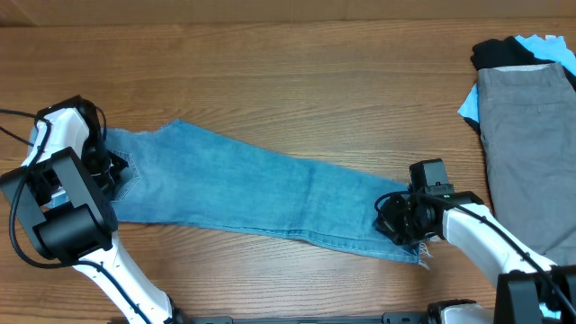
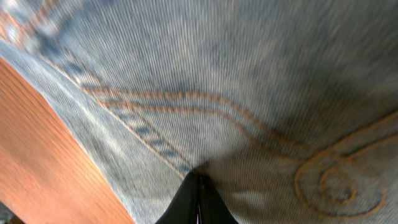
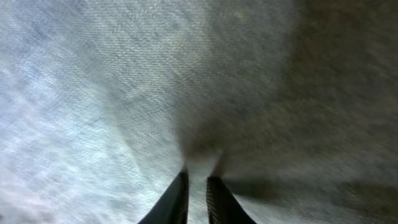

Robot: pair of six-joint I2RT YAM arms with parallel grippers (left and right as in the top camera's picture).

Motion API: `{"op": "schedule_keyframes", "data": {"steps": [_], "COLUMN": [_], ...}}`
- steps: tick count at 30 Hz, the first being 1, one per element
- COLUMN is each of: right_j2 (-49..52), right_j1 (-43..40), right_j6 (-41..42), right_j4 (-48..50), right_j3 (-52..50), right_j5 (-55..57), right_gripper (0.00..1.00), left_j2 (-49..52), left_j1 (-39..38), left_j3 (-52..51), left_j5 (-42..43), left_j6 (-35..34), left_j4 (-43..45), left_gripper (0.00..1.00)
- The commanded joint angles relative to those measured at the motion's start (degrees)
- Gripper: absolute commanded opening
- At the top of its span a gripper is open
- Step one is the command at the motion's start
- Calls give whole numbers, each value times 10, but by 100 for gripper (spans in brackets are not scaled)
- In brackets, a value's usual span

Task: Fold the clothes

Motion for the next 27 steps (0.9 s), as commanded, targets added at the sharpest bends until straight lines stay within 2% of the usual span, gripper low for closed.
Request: {"op": "schedule_keyframes", "data": {"steps": [1,5,10,17,22,27], "right_j2": [65,99,127,161,169,166], "right_j1": [-31,-101,-179,-188,-188,-186], "right_j6": [-18,-50,-83,-92,-114,-147], "right_j4": [36,39,3,-52,-97,-207], "right_j3": [-9,26,130,264,344,452], "right_j5": [41,49,42,76,81,104], "right_gripper": [18,18,17,15,9,4], "left_j2": [34,34,34,34,28,-7], "left_j1": [-1,-1,-1,-2,-2,-2], "left_j3": [-17,-17,-17,-17,-18,-18], "left_j5": [78,79,87,101,165,148], "left_j6": [-15,-17,-19,-17,16,15], "left_j4": [-19,-37,-66,-98,-103,-113], "left_gripper": [4,4,4,4,4,4]}}
